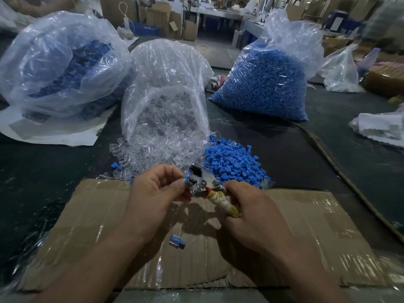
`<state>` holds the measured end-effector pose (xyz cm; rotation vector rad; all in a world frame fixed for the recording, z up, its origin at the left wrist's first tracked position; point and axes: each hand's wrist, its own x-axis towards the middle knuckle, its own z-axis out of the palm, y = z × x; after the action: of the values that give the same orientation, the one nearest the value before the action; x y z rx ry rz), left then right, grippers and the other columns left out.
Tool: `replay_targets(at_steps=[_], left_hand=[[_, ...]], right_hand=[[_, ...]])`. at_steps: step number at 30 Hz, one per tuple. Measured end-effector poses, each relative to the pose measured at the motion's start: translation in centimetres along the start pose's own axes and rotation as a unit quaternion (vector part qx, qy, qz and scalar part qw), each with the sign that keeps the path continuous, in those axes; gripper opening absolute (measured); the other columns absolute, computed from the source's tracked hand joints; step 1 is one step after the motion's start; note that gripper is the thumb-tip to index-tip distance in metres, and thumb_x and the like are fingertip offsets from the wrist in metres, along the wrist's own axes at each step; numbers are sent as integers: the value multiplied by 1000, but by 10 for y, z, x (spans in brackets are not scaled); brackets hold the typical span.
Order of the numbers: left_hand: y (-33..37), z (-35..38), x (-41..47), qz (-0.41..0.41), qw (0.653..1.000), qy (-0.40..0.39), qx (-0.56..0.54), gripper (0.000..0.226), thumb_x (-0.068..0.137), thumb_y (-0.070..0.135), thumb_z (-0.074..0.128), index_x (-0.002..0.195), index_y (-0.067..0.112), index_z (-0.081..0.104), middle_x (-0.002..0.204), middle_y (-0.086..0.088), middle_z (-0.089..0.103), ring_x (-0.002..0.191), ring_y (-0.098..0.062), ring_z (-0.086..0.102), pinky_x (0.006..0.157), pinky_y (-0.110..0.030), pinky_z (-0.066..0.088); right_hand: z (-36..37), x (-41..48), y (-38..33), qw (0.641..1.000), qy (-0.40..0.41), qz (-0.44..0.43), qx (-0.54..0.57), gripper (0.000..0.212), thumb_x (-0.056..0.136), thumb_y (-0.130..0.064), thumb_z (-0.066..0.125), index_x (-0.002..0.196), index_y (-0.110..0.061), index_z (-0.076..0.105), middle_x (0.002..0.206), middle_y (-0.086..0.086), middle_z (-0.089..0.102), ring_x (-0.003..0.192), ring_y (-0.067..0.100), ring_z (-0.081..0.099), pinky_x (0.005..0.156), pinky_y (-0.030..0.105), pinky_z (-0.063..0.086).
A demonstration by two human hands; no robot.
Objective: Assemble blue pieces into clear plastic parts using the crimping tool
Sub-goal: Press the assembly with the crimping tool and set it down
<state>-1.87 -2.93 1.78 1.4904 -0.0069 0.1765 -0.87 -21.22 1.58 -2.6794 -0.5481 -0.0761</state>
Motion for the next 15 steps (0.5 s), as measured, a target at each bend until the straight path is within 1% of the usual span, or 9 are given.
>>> replay_targets(at_steps=[7,12,15], left_hand=[[1,2,-2,21,999,10,26,11,78,-6,58,76,3,61,69,-15,66,58,-16,65,52,-17,52],[-1,2,-2,34,998,22,42,14,78,-7,59,74,6,61,66,-10,65,57,-13,64,52,-16,52],[-1,2,-3,39,998,26,48,15,78,-7,59,73,8,61,66,-9,66,56,-13,64,52,-16,52]], right_hand=[[-3,2,-2,1000,-11,-6,23,21,81,-33,58,98,-34,45,89,-13,49,82,1,41,70,19,35],[-5,3,-4,999,-17,-5,31,18,80,-35,56,94,-33,45,86,-13,48,80,4,43,71,23,38],[-3,2,-4,999,-14,-8,31,19,79,-32,58,90,-34,43,82,-14,46,76,1,41,66,19,34]])
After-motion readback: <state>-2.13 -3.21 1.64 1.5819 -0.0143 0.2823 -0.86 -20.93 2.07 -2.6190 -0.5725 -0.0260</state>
